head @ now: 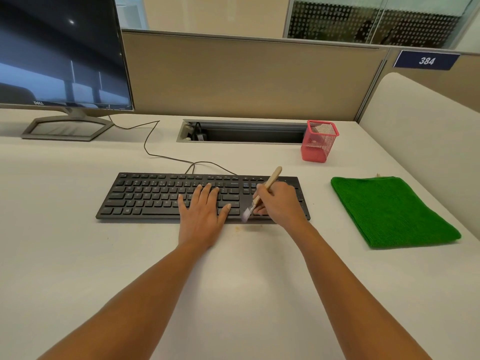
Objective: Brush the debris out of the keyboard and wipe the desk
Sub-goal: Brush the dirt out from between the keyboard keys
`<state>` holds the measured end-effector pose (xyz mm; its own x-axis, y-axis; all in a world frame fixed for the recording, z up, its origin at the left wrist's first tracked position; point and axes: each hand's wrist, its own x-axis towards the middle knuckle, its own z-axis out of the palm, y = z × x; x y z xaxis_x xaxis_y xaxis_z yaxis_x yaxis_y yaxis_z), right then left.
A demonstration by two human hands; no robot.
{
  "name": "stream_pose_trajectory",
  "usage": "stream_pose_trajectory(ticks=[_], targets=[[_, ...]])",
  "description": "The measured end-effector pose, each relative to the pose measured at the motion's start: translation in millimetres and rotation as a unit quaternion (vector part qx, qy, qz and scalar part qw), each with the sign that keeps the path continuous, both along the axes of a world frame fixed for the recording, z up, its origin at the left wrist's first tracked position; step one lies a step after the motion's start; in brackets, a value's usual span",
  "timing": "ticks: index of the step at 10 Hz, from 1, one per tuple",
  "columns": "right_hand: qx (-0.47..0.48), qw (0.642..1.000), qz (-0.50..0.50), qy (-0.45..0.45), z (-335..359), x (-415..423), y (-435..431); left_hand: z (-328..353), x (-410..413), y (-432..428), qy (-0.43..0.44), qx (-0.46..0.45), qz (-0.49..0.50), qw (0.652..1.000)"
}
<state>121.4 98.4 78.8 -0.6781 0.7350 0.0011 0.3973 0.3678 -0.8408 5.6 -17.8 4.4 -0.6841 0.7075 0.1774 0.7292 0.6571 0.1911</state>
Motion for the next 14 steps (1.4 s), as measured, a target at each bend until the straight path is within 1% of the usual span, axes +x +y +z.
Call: stream_pose_trajectory(ticks=[1, 2, 3, 4, 5, 6, 7, 8, 9, 10, 11, 12, 13, 14], targets=[[0.049, 0.996, -0.061, 0.046, -1.2, 4.1, 2.5, 0.6, -0.2, 0.2, 0.003, -0.002, 0.000, 1.000], [0.076, 0.996, -0.036, 0.024, -4.3, 6.9, 0.9, 1.0, 0.0, 0.2, 0.003, -0.003, 0.001, 1.000], [0.060, 0.998, 0.003, -0.009, -4.6, 9.9, -1.8, 0.9, 0.3, 0.1, 0.002, -0.003, 0.002, 1.000], [0.067, 0.998, -0.017, -0.015, -2.1, 12.2, 2.6, 1.1, 0.4, 0.1, 0.002, -0.004, 0.002, 1.000], [0.073, 0.996, -0.049, 0.025, -0.5, 14.3, 5.0, 1.7, 0.4, 0.1, -0.001, -0.002, 0.001, 1.000], [0.077, 0.996, -0.031, 0.031, -4.3, 15.5, 2.6, 1.8, 0.5, 0.0, -0.001, 0.002, 0.002, 1.000], [0.077, 0.997, 0.004, -0.008, -7.5, 15.4, -1.2, 1.1, 0.6, -0.1, -0.002, 0.008, 0.000, 1.000], [0.082, 0.996, 0.003, -0.018, -5.9, 16.0, -1.4, 0.9, 0.5, -0.3, 0.000, 0.004, 0.002, 1.000], [0.087, 0.996, -0.022, 0.015, -5.0, 16.8, 1.3, 1.4, 0.5, 0.0, 0.000, 0.001, 0.003, 1.000], [0.095, 0.995, -0.015, 0.022, -9.0, 18.0, -0.5, 1.6, 0.7, -0.2, -0.001, 0.001, 0.002, 1.000], [0.085, 0.996, 0.004, -0.005, -11.7, 19.1, -3.5, 1.6, 0.5, -0.2, -0.001, 0.003, 0.002, 1.000], [0.071, 0.997, -0.004, -0.001, -9.7, 19.0, -3.3, 2.0, 0.9, -0.4, -0.002, 0.003, 0.002, 1.000], [0.064, 0.997, -0.034, 0.040, -6.9, 16.4, -1.8, 1.7, 0.9, 0.0, -0.001, 0.003, 0.000, 1.000], [0.059, 0.997, -0.043, 0.038, -8.2, 9.9, -0.4, 1.7, 0.4, 0.1, 0.000, -0.002, 0.002, 1.000]])
